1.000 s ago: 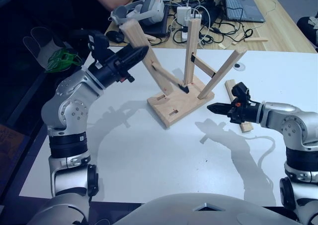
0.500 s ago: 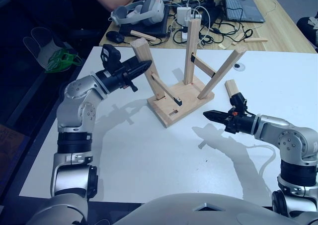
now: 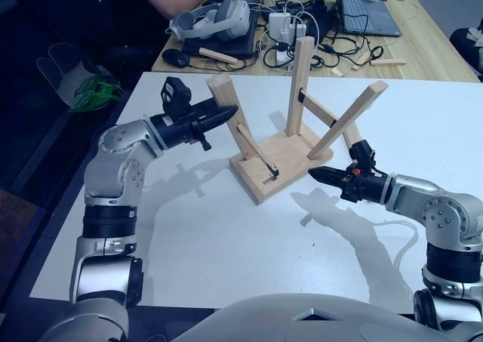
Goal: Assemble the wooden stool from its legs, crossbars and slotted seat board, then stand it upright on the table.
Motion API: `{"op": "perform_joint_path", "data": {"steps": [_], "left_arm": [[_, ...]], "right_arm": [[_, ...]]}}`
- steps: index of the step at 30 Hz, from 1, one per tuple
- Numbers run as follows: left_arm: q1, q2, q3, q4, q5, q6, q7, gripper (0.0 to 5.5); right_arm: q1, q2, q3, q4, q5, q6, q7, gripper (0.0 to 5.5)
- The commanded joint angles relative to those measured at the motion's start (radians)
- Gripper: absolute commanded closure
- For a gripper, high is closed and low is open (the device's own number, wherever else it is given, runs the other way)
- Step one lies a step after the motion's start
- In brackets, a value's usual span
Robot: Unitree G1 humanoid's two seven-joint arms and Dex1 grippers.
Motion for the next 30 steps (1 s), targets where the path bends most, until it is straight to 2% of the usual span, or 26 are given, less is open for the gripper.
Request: {"op": "perform_joint_path", "data": {"steps": [1,10,16,25,30], "left_arm": [[0.062,0.003,-0.086,-0.005,0.095,0.056,0.056,4.48],[-0.132,-0.012,-0.094,0.073,0.032,0.393,0.162,4.48],[-0.092,-0.016,-0.073,0.150,0.050,0.354,0.186,4.48],[0.034,-0.072,-0.026,0.010,0.037,0.332,0.305,4.48],[0.055,-0.171,-0.018,-0.158,0.020,0.419,0.503,4.48]], "right_arm": [[-0.015,-0.002,-0.007,0.002,0.022,-0.011,-0.018,5.50],[-0.020,0.010,-0.010,0.013,0.051,-0.026,-0.046,5.50],[-0.023,0.011,-0.014,0.022,0.071,-0.032,-0.058,5.50],[-0.025,0.003,-0.021,0.033,0.098,-0.040,-0.073,5.50],[-0.068,0.083,-0.163,0.091,0.156,-0.058,-0.181,5.50]]}}
